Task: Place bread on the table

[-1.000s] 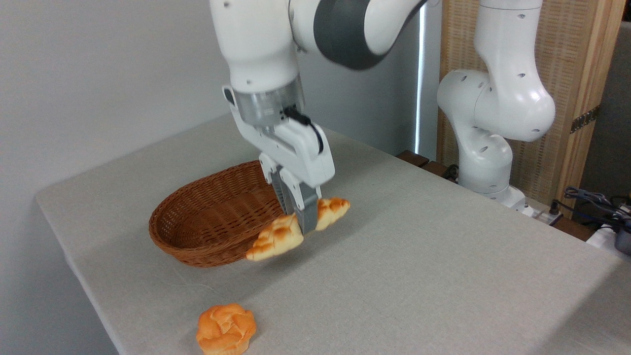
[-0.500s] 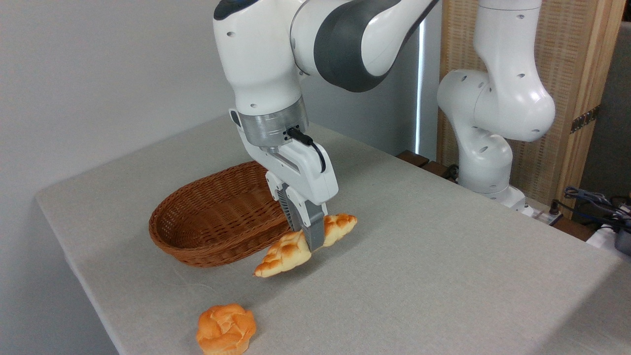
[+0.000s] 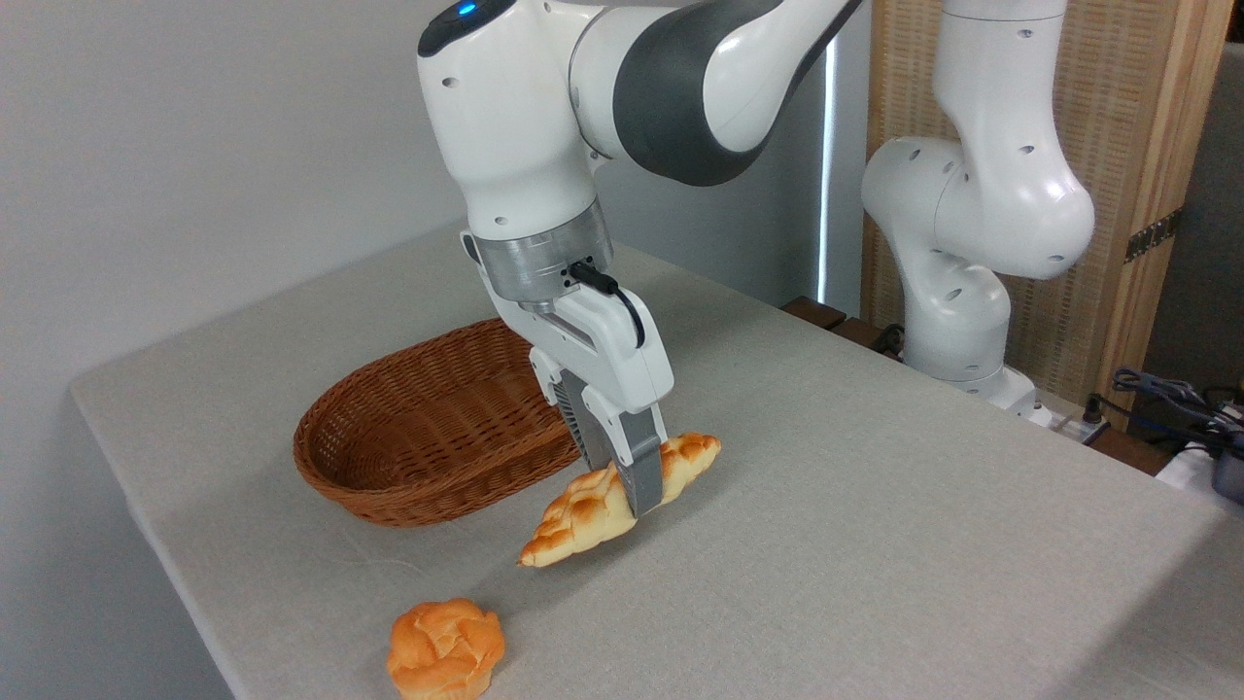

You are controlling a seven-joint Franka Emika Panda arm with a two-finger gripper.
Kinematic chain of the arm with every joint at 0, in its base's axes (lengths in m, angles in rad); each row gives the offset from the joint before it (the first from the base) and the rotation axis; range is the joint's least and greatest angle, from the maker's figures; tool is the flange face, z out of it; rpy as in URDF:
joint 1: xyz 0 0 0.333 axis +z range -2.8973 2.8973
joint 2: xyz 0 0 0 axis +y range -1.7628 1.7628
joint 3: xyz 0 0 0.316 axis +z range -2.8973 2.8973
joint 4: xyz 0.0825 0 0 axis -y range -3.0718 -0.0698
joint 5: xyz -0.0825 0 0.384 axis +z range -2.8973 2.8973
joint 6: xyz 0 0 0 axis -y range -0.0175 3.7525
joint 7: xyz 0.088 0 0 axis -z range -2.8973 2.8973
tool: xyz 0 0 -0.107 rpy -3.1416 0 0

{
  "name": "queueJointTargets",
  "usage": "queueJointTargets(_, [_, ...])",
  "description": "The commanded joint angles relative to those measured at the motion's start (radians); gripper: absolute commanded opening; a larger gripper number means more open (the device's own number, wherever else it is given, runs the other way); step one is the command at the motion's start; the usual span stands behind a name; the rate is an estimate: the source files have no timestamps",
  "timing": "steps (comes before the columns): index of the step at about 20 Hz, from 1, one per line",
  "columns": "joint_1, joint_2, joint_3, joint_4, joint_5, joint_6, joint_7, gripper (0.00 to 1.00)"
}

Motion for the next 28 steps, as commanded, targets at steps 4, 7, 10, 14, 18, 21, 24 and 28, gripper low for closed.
queueJointTargets(4, [-0.005, -0.009, 0.007, -0.006, 0.017, 0.008, -0.003, 1.0])
queueJointTargets(7, [-0.005, -0.009, 0.007, -0.003, 0.017, 0.008, -0.002, 1.0])
queueJointTargets(10, [-0.006, -0.009, 0.007, -0.003, 0.019, 0.007, 0.0, 1.0])
queueJointTargets(14, [-0.005, -0.011, 0.007, 0.002, 0.017, 0.007, -0.003, 1.0])
queueJointTargets(18, [-0.002, -0.008, 0.01, 0.099, 0.008, -0.057, -0.002, 1.0])
queueJointTargets(21, [0.0, 0.122, 0.016, 0.365, -0.024, -0.272, -0.003, 1.0])
queueJointTargets(24, [0.008, 0.127, 0.02, 0.428, -0.076, -0.286, -0.005, 1.0])
queueJointTargets(28, [0.021, 0.121, 0.004, 0.477, -0.168, -0.286, -0.095, 1.0])
